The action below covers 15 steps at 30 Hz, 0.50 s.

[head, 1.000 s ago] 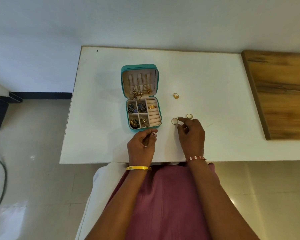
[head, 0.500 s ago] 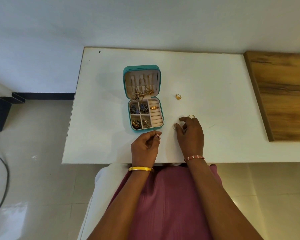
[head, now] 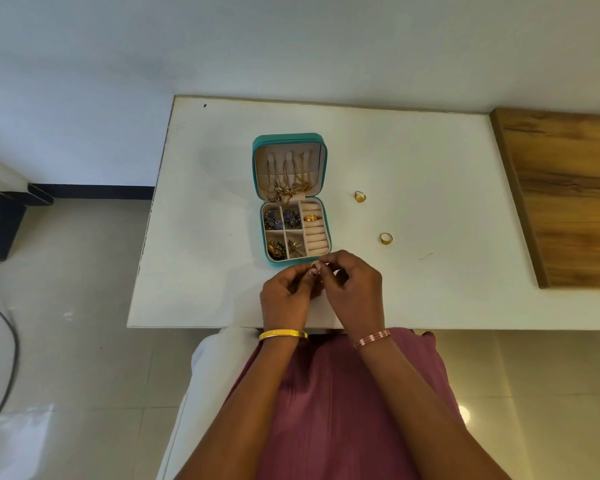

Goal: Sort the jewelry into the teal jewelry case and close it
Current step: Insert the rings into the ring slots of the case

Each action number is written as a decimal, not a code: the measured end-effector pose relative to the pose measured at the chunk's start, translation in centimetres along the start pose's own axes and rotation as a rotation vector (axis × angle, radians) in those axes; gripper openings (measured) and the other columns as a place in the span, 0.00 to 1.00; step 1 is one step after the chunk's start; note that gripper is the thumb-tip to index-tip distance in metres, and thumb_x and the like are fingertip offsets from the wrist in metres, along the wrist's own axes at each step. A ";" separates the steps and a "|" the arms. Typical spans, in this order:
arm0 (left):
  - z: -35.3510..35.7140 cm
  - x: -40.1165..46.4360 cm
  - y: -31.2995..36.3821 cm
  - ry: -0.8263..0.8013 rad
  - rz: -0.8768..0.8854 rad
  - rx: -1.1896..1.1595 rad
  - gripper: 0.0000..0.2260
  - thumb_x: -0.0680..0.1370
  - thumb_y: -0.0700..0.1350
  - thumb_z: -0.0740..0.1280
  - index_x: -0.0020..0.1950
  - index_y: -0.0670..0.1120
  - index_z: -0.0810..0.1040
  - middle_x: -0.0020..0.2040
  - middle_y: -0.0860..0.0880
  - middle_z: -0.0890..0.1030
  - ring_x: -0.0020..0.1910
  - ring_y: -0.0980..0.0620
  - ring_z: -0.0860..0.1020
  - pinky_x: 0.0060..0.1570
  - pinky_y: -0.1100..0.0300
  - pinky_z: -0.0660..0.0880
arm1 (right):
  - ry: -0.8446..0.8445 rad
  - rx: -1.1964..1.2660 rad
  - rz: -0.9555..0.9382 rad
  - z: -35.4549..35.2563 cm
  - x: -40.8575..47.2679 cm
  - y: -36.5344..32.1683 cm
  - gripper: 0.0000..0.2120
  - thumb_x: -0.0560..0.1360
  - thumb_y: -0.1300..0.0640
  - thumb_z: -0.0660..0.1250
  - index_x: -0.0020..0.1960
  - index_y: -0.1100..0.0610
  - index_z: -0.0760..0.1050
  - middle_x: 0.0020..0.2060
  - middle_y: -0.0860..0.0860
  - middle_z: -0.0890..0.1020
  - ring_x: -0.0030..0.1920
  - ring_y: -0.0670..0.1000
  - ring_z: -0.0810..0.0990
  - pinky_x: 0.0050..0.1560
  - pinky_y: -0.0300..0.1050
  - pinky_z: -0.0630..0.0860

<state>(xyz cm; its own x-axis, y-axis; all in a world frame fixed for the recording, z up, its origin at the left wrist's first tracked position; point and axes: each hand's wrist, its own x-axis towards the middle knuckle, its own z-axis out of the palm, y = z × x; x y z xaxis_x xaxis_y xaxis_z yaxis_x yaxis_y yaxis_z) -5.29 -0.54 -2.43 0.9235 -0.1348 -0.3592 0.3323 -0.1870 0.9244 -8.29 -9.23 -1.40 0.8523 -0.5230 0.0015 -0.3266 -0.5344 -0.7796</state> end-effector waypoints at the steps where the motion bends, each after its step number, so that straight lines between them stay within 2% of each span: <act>1: -0.1 0.1 0.0 0.018 0.000 -0.008 0.08 0.74 0.37 0.67 0.51 0.39 0.80 0.43 0.48 0.81 0.33 0.65 0.79 0.37 0.74 0.76 | -0.012 0.058 0.043 -0.1 0.0 -0.1 0.05 0.71 0.64 0.68 0.47 0.60 0.80 0.41 0.54 0.83 0.38 0.47 0.77 0.39 0.27 0.72; 5: -0.4 0.4 0.0 0.070 -0.029 -0.065 0.09 0.73 0.35 0.66 0.52 0.38 0.80 0.44 0.47 0.81 0.32 0.64 0.79 0.36 0.74 0.76 | -0.066 0.224 0.156 -0.4 -0.2 -0.6 0.09 0.71 0.63 0.70 0.50 0.59 0.81 0.43 0.51 0.82 0.39 0.46 0.79 0.39 0.24 0.72; 9: -0.5 0.5 0.2 0.081 -0.006 -0.053 0.10 0.73 0.36 0.66 0.53 0.41 0.80 0.44 0.48 0.81 0.34 0.60 0.80 0.39 0.72 0.77 | -0.111 0.171 0.088 -0.9 0.1 -1.0 0.07 0.71 0.62 0.70 0.48 0.59 0.81 0.40 0.48 0.80 0.36 0.40 0.76 0.38 0.22 0.70; 12: -0.6 0.5 0.3 0.115 0.023 -0.007 0.09 0.73 0.37 0.67 0.52 0.41 0.80 0.44 0.49 0.81 0.35 0.60 0.80 0.40 0.72 0.77 | -0.129 0.092 -0.005 -1.0 0.3 -1.2 0.08 0.71 0.61 0.70 0.49 0.59 0.81 0.42 0.52 0.83 0.35 0.38 0.74 0.38 0.23 0.70; 15: -0.7 0.4 0.4 0.148 0.067 0.039 0.09 0.73 0.37 0.66 0.52 0.42 0.81 0.45 0.49 0.81 0.39 0.54 0.80 0.43 0.70 0.76 | -0.126 0.024 -0.100 -0.8 0.2 -1.4 0.09 0.71 0.60 0.71 0.50 0.59 0.81 0.44 0.54 0.84 0.34 0.38 0.73 0.37 0.23 0.69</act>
<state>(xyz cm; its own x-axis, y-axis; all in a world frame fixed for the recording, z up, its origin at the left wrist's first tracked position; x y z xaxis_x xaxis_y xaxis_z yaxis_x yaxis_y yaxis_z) -4.64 -0.02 -2.09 0.9625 -0.0044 -0.2712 0.2637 -0.2201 0.9392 -8.02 -9.12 0.24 0.9250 -0.3799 0.0029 -0.2286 -0.5627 -0.7944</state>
